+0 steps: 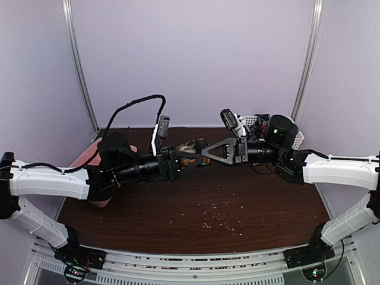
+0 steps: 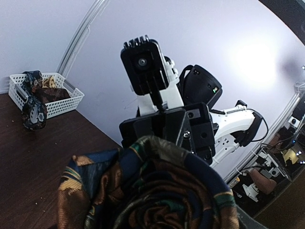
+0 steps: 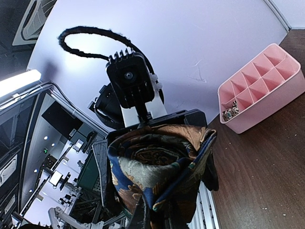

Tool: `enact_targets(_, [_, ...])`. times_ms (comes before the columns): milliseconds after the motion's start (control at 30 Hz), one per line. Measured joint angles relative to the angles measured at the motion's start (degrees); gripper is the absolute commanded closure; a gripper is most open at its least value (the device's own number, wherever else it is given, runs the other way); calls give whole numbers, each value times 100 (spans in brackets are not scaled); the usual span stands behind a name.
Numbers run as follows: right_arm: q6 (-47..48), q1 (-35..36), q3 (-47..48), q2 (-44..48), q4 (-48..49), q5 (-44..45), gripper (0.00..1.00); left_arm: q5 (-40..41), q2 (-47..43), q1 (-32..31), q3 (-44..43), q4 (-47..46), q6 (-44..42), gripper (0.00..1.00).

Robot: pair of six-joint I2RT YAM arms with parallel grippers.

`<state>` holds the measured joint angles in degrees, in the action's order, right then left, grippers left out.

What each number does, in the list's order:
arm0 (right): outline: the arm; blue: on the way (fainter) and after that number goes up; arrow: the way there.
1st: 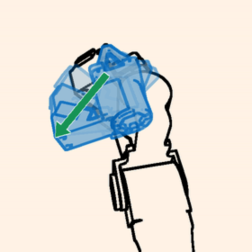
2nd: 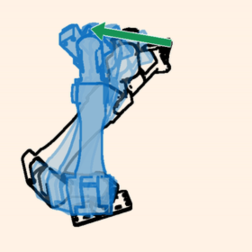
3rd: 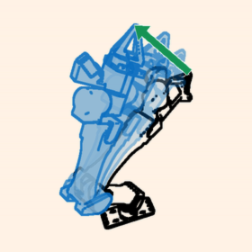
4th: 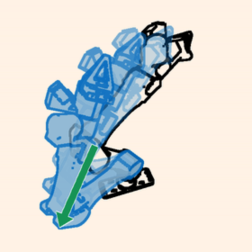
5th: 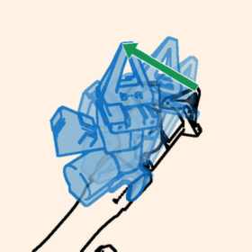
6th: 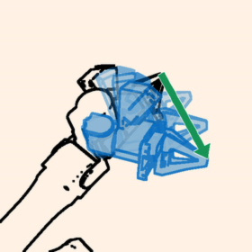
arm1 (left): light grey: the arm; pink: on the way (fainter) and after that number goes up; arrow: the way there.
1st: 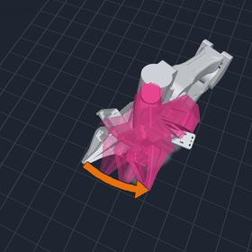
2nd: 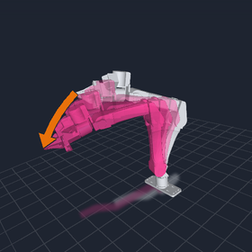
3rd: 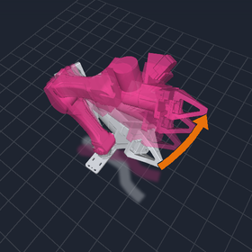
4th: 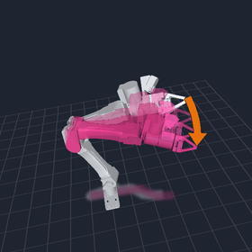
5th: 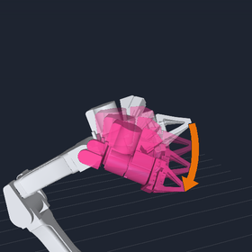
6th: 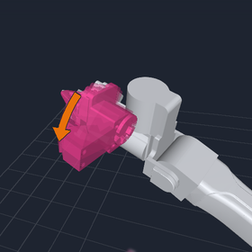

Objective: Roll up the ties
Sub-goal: Pass from the right arm to the left

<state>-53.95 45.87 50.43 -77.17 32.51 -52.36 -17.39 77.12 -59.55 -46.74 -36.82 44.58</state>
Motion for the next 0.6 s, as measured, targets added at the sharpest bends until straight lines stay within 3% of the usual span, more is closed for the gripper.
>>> enact_targets(200, [162,2,11,0,-131,39,100,-35,26,11,0,-35,55,25])
enact_targets(367, [319,2,33,15,-295,59,100,-22,24,33,0,33,57,32])
enact_targets(600, [461,13,33,20,-459,74,100,-114,24,81,0,131,122,24])
